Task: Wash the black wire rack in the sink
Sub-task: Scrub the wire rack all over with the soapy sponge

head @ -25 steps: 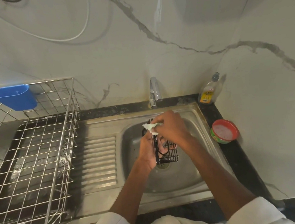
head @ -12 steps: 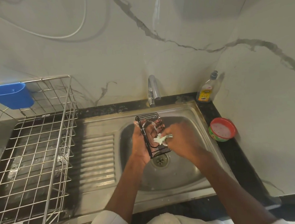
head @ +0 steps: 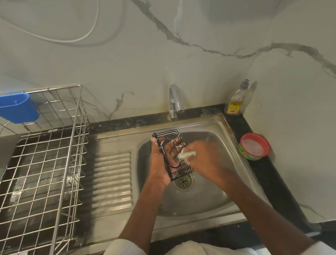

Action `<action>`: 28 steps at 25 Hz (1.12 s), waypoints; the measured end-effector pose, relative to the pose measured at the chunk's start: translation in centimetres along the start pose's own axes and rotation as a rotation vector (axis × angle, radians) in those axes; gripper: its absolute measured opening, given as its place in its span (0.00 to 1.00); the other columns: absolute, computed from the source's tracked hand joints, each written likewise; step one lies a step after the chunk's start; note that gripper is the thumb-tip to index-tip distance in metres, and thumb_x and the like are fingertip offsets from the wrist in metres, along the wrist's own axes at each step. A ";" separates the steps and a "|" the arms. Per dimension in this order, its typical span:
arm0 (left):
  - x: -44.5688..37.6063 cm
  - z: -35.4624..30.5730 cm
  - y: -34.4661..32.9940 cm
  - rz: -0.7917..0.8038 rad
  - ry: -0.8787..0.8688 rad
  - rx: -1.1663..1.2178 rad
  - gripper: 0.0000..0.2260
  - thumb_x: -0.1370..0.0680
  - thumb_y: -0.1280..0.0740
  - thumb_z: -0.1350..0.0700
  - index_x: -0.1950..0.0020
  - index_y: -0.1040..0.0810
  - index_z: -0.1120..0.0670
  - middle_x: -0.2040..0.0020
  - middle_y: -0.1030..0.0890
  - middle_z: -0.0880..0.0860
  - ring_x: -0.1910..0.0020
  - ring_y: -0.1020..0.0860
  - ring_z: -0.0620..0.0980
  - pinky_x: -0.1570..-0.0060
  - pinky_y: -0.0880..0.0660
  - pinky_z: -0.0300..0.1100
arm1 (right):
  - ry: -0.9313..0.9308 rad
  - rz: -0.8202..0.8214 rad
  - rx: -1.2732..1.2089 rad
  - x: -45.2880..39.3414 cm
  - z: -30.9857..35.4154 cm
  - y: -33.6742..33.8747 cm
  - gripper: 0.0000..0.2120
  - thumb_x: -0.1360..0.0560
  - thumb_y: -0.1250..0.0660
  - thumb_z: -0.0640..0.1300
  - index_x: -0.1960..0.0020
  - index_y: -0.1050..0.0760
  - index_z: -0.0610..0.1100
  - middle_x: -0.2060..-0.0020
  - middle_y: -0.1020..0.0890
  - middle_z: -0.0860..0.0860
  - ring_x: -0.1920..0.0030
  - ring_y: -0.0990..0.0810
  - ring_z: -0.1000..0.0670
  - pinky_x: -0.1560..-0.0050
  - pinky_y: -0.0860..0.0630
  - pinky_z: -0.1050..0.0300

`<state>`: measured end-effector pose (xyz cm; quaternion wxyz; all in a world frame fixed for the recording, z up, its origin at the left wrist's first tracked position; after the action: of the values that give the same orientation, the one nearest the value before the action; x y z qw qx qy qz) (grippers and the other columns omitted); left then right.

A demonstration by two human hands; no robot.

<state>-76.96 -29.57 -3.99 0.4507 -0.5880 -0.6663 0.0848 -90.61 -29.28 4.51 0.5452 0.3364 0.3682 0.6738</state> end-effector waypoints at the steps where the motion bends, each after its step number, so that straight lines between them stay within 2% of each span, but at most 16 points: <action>1: 0.0 0.3 0.0 -0.006 -0.005 -0.032 0.42 0.17 0.52 0.28 0.28 0.21 0.61 0.37 0.16 0.62 0.43 0.16 0.57 0.39 0.19 0.53 | -0.042 -0.067 -0.006 -1.2 0.1 0.2 0.12 0.25 0.28 0.39 0.44 0.14 0.51 0.50 0.13 0.52 0.53 0.17 0.55 0.55 0.26 0.68; 2: 0.3 0.3 -0.3 -0.021 -0.021 -0.060 0.41 0.16 0.51 0.28 0.31 0.19 0.61 0.39 0.15 0.62 0.46 0.15 0.56 0.42 0.17 0.51 | -0.074 -0.148 -0.060 -2.0 0.7 0.6 0.12 0.24 0.29 0.39 0.44 0.14 0.50 0.49 0.13 0.53 0.53 0.18 0.56 0.57 0.30 0.71; 3: 0.4 0.4 -0.3 -0.060 -0.024 -0.075 0.39 0.15 0.51 0.30 0.37 0.15 0.60 0.46 0.12 0.60 0.53 0.13 0.53 0.50 0.15 0.45 | -0.069 -0.184 -0.093 -2.5 1.4 0.5 0.11 0.24 0.29 0.39 0.44 0.14 0.50 0.48 0.14 0.54 0.53 0.19 0.57 0.58 0.33 0.74; 4: 0.6 0.2 -0.5 -0.076 -0.026 -0.052 0.37 0.14 0.51 0.33 0.45 0.13 0.59 0.54 0.12 0.59 0.61 0.13 0.50 0.60 0.16 0.40 | -0.032 -0.162 -0.108 -2.3 2.1 0.4 0.11 0.24 0.29 0.39 0.45 0.14 0.50 0.48 0.14 0.55 0.53 0.19 0.57 0.57 0.34 0.76; 5: 0.4 0.1 -0.4 -0.074 -0.026 -0.024 0.37 0.13 0.51 0.35 0.50 0.11 0.59 0.57 0.12 0.58 0.63 0.13 0.50 0.64 0.17 0.39 | 0.031 -0.097 -0.111 -1.8 2.3 -0.1 0.11 0.25 0.28 0.39 0.46 0.14 0.51 0.49 0.15 0.56 0.53 0.19 0.57 0.56 0.31 0.75; 6: 0.2 0.0 -0.2 -0.065 -0.023 -0.002 0.37 0.14 0.50 0.34 0.50 0.10 0.59 0.54 0.12 0.59 0.60 0.12 0.52 0.61 0.16 0.42 | 0.074 -0.021 -0.105 -1.1 2.1 -0.5 0.11 0.26 0.27 0.39 0.47 0.14 0.52 0.50 0.14 0.55 0.54 0.19 0.57 0.55 0.27 0.70; 7: 0.1 -0.3 0.1 -0.056 -0.043 0.031 0.36 0.14 0.49 0.33 0.44 0.11 0.59 0.47 0.13 0.60 0.53 0.13 0.54 0.52 0.15 0.46 | 0.078 0.038 -0.078 -0.7 1.6 -0.5 0.11 0.26 0.26 0.39 0.47 0.13 0.52 0.50 0.14 0.55 0.55 0.19 0.57 0.56 0.27 0.66; 9: -0.2 0.0 0.6 -0.045 -0.046 0.101 0.35 0.16 0.44 0.32 0.29 0.20 0.61 0.38 0.16 0.59 0.45 0.16 0.56 0.40 0.21 0.53 | 0.028 -0.023 -0.061 -1.4 1.2 -0.1 0.10 0.25 0.26 0.41 0.46 0.14 0.53 0.49 0.14 0.55 0.54 0.20 0.57 0.57 0.30 0.66; 10: 0.1 0.2 0.3 -0.054 -0.033 0.089 0.34 0.16 0.42 0.34 0.29 0.21 0.61 0.42 0.16 0.58 0.46 0.17 0.55 0.40 0.22 0.53 | 0.009 -0.088 -0.137 -2.2 1.7 0.1 0.09 0.23 0.27 0.41 0.46 0.14 0.52 0.49 0.14 0.55 0.53 0.19 0.57 0.55 0.29 0.66; 13: 0.5 0.9 -0.1 -0.047 -0.028 0.079 0.27 0.12 0.45 0.41 0.46 0.13 0.58 0.52 0.13 0.57 0.56 0.14 0.53 0.54 0.18 0.45 | 0.038 -0.190 -0.333 -2.9 4.0 0.0 0.08 0.23 0.27 0.39 0.47 0.14 0.48 0.50 0.13 0.53 0.51 0.17 0.55 0.45 0.21 0.56; 16: 0.7 0.2 -0.1 -0.038 -0.042 0.110 0.26 0.13 0.42 0.44 0.54 0.12 0.59 0.58 0.14 0.57 0.62 0.14 0.53 0.64 0.17 0.43 | 0.158 0.118 -0.281 -1.5 3.5 -0.7 0.11 0.27 0.24 0.37 0.49 0.12 0.50 0.54 0.12 0.53 0.56 0.16 0.58 0.51 0.18 0.58; 17: 0.7 0.1 0.0 -0.034 -0.040 0.138 0.26 0.13 0.42 0.43 0.55 0.12 0.58 0.58 0.14 0.57 0.61 0.14 0.54 0.63 0.17 0.43 | 0.146 0.188 -0.256 -1.3 3.1 -0.6 0.12 0.28 0.24 0.36 0.50 0.12 0.50 0.55 0.12 0.53 0.58 0.16 0.59 0.54 0.18 0.60; 21: 1.0 0.3 -0.5 0.026 -0.037 0.161 0.23 0.14 0.41 0.42 0.47 0.13 0.57 0.50 0.15 0.57 0.54 0.15 0.54 0.55 0.18 0.46 | 0.047 -0.009 -0.294 -1.9 3.3 -0.5 0.11 0.24 0.29 0.37 0.48 0.14 0.51 0.52 0.14 0.57 0.55 0.18 0.60 0.55 0.25 0.71; 24: 0.9 -0.7 -0.4 0.016 -0.049 0.213 0.29 0.13 0.44 0.40 0.57 0.10 0.54 0.50 0.14 0.58 0.54 0.14 0.55 0.53 0.17 0.48 | 0.114 0.097 -0.337 -0.4 2.4 -0.6 0.11 0.26 0.27 0.36 0.50 0.13 0.51 0.56 0.15 0.61 0.58 0.18 0.64 0.56 0.25 0.70; 26: 0.6 -0.9 -0.2 -0.031 -0.056 0.214 0.29 0.14 0.44 0.39 0.56 0.10 0.55 0.47 0.15 0.59 0.52 0.14 0.57 0.48 0.18 0.50 | 0.069 0.194 -0.510 0.4 1.8 -0.5 0.11 0.28 0.24 0.35 0.49 0.13 0.48 0.57 0.13 0.57 0.58 0.15 0.60 0.56 0.22 0.68; 28: 0.5 -0.6 -0.2 -0.073 -0.066 0.224 0.28 0.15 0.42 0.39 0.54 0.10 0.56 0.46 0.15 0.59 0.49 0.16 0.59 0.42 0.22 0.54 | 0.030 0.097 -0.403 -0.1 0.9 -0.9 0.11 0.29 0.23 0.37 0.49 0.13 0.48 0.55 0.12 0.53 0.56 0.15 0.57 0.54 0.22 0.65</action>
<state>-76.60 -29.43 -3.26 0.4942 -0.5063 -0.6880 0.1613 -89.36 -29.13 4.23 0.5630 0.2277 0.2173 0.7642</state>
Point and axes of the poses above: each hand's wrist, its own x-axis away from the middle knuckle, its own y-axis out of the back of the hand, z = x × y, the point moved 2 cm from there along -x, towards the middle knuckle
